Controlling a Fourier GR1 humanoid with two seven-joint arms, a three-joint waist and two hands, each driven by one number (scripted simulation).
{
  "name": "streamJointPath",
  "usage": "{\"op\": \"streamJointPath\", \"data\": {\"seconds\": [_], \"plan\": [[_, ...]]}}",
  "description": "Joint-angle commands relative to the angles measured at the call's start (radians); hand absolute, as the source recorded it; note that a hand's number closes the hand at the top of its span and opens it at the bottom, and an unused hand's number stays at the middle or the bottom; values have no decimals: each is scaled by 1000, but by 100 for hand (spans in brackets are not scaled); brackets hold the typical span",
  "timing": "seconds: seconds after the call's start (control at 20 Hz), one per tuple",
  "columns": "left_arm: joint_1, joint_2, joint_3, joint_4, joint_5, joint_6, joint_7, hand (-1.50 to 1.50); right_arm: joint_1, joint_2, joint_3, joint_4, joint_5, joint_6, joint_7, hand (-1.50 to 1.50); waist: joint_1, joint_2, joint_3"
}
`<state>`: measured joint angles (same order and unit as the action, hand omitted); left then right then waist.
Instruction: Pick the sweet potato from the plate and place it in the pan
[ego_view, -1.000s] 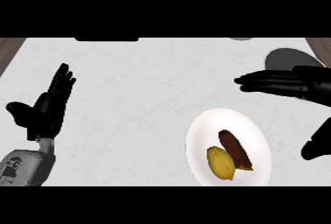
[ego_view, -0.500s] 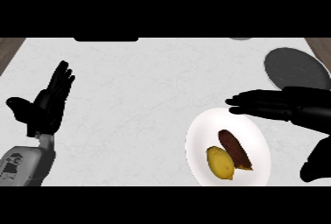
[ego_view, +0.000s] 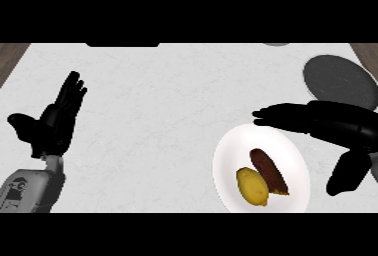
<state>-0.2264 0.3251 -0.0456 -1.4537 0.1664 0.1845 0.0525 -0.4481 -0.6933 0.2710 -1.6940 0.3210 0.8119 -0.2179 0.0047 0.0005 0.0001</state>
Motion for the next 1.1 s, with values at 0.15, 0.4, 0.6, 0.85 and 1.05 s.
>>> {"op": "streamJointPath", "data": {"seconds": [0.15, 0.4, 0.6, 0.85, 1.05], "plan": [[-46, -28, 31, 84, -25, -22, -36, 0, -52, 80, 75, 153, 154, 9, -97, -150, 4, 3, 0], [-22, -48, 19, 5, -52, -6, 11, 0, 99, 17, 116, 70, 276, -86, -225, -150, -4, -1, 0], [-34, -46, 35, -5, -62, -25, 47, 0, 41, 128, 148, 99, 328, -72, -126, -150, -1, 0, 0], [8, -30, 64, -52, -53, -46, 53, 0, 50, 75, 168, 58, 428, -83, -122, -150, -1, -1, 0], [37, -58, 48, -28, -83, -60, -6, 0, 32, 90, 183, 39, 487, -40, -103, -150, -2, -1, 0]]}}
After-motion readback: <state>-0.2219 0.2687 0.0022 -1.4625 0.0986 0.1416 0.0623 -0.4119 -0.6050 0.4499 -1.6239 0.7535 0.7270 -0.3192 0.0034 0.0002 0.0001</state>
